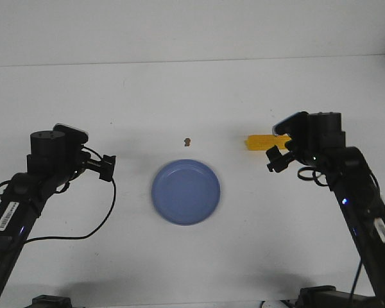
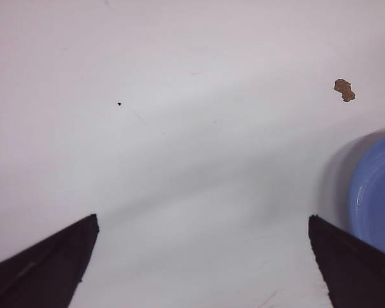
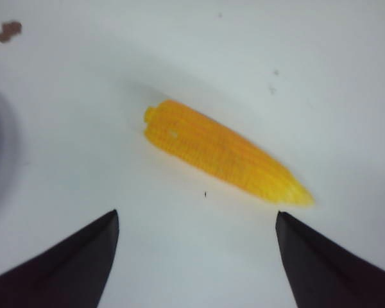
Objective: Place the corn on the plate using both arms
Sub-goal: 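Reach the right gripper to the yellow corn cob and grasp it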
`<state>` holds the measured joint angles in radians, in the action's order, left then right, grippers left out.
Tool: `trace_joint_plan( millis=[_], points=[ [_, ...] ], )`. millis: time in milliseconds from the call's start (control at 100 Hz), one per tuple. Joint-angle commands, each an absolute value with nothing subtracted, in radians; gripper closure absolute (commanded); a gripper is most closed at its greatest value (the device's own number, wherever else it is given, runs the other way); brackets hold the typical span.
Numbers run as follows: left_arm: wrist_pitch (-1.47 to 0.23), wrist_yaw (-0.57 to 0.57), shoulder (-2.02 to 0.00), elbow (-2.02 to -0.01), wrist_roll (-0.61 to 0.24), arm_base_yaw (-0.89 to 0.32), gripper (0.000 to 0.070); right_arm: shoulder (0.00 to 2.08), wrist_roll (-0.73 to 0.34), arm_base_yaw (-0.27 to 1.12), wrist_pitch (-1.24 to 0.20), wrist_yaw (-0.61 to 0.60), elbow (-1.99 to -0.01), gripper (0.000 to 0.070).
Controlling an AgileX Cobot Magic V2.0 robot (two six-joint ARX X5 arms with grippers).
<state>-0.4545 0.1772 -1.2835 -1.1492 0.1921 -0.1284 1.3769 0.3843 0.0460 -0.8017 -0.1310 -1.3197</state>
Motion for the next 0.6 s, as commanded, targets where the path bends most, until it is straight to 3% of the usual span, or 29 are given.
trace_joint_plan(
  millis=[0, 180, 590],
  points=[
    [-0.447, 0.176, -1.293, -1.164, 0.181, -0.128, 0.0, 1.466, 0.461, 0.048, -0.801, -0.135, -1.365, 0.0184],
    [-0.447, 0.176, -1.293, -1.164, 0.173, -0.128, 0.0, 1.631, 0.511, 0.047, -0.805, -0.18, -1.439, 0.0156],
    [-0.439, 0.176, -1.293, -1.164, 0.167, -0.128, 0.0, 1.772, 0.574, 0.044, -0.709, -0.172, -1.44, 0.0142]
  ],
)
